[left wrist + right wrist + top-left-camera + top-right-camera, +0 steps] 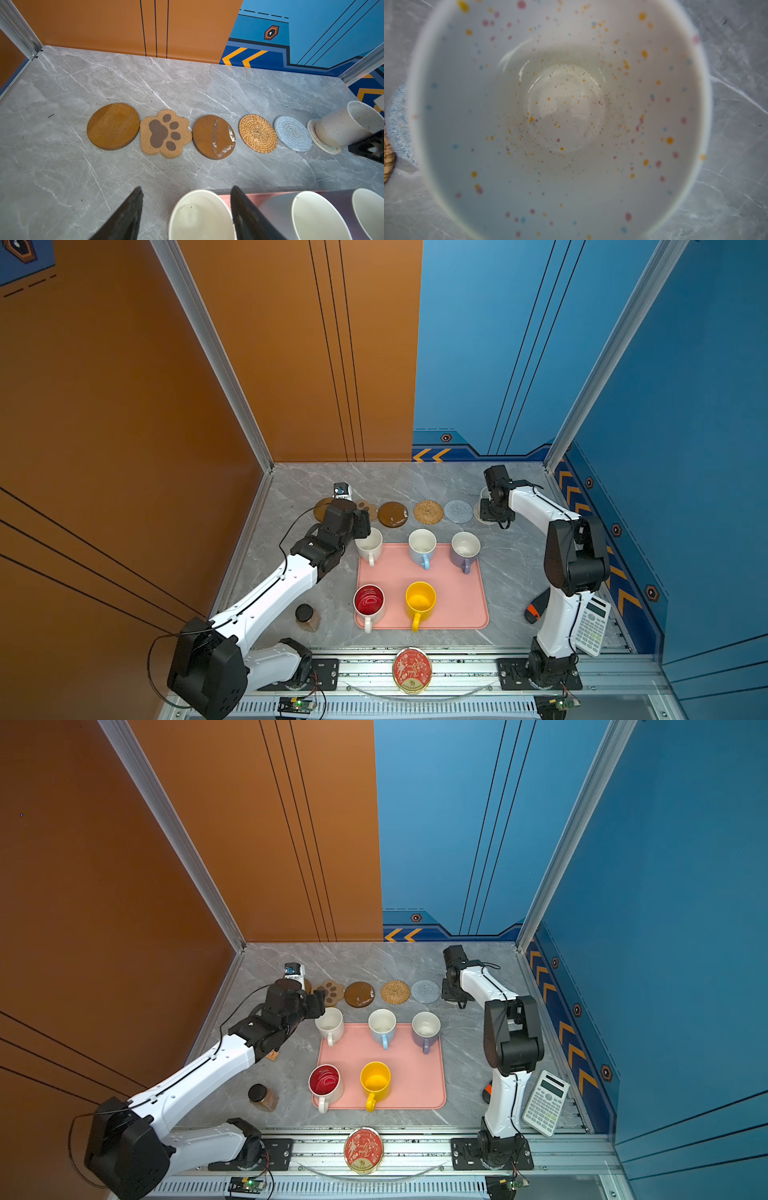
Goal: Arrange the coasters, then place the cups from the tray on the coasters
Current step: 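Lower the speckled mug onto the multicolour woven coaster with the right gripper, then release the speckled mug with the right gripper while the left moves over the white mug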
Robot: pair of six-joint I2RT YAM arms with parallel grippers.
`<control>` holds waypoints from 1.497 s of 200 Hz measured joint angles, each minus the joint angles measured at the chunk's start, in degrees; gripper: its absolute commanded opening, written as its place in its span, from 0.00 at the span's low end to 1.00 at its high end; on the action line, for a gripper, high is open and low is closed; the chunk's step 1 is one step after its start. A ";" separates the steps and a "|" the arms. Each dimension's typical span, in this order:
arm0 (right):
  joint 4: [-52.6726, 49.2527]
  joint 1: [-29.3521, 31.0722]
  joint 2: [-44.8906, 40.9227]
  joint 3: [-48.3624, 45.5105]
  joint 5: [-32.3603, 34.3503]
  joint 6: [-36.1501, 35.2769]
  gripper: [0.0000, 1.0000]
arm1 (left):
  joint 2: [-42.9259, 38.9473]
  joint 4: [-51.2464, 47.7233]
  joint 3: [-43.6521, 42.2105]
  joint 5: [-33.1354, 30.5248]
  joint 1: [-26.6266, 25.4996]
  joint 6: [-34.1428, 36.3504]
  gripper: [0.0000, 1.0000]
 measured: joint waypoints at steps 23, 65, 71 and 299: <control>0.02 0.00 0.02 0.00 -0.13 0.02 0.00 | 0.00 0.02 0.00 0.00 0.00 0.00 0.68; 0.02 0.00 0.02 0.00 -0.09 0.02 0.00 | 0.00 0.00 0.00 0.00 0.00 0.00 0.68; 0.02 0.00 0.02 0.00 -0.11 0.04 0.00 | 0.00 0.00 0.00 0.00 0.00 0.00 0.68; 2.60 4.79 -18.45 -0.61 8.26 2.49 0.72 | -1.05 -2.84 -0.04 0.02 0.09 -0.15 0.68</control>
